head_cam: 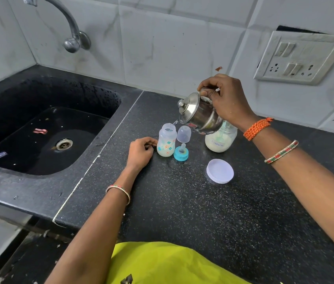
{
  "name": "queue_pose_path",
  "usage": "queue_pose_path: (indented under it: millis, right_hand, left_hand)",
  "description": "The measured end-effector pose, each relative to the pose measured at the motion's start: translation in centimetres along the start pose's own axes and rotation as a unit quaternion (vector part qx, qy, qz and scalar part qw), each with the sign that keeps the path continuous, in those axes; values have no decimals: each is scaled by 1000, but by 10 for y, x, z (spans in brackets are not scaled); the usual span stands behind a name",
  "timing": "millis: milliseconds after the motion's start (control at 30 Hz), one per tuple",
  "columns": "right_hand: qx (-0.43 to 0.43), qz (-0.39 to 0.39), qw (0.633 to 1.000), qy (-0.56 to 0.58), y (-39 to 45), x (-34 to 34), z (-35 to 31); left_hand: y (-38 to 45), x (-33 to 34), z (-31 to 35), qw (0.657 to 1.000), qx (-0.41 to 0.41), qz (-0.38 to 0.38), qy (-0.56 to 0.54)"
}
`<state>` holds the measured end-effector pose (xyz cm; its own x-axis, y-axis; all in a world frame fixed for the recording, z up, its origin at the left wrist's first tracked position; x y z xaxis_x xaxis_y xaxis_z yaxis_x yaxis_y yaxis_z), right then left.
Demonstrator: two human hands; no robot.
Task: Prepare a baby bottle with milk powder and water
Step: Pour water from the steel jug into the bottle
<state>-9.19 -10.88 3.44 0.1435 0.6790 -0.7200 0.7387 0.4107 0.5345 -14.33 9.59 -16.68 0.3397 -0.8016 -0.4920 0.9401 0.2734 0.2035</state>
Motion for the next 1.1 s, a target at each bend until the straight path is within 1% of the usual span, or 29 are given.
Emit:
queue_pose_path:
  millis: [700, 1100]
  right_hand:
    - [-22, -8, 1000, -12, 4, 6, -3]
    - [-42, -38, 998, -35, 6, 12, -7]
  left_hand:
    - [1, 1, -2, 1000, 4, 1, -7]
    - [1, 1, -2, 1000, 8, 1, -4]
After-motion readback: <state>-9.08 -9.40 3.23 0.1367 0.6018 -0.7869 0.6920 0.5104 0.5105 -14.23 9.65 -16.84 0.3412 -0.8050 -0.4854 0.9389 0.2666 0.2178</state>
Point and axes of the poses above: each hand's wrist, its own y-axis towards the middle knuckle, its own x-axis out of the palm, z = x × y, the point moved 2 cm from there along y, towards the middle knuckle, and after that the axes turned 1 degree about y, right-handed, at the moved point
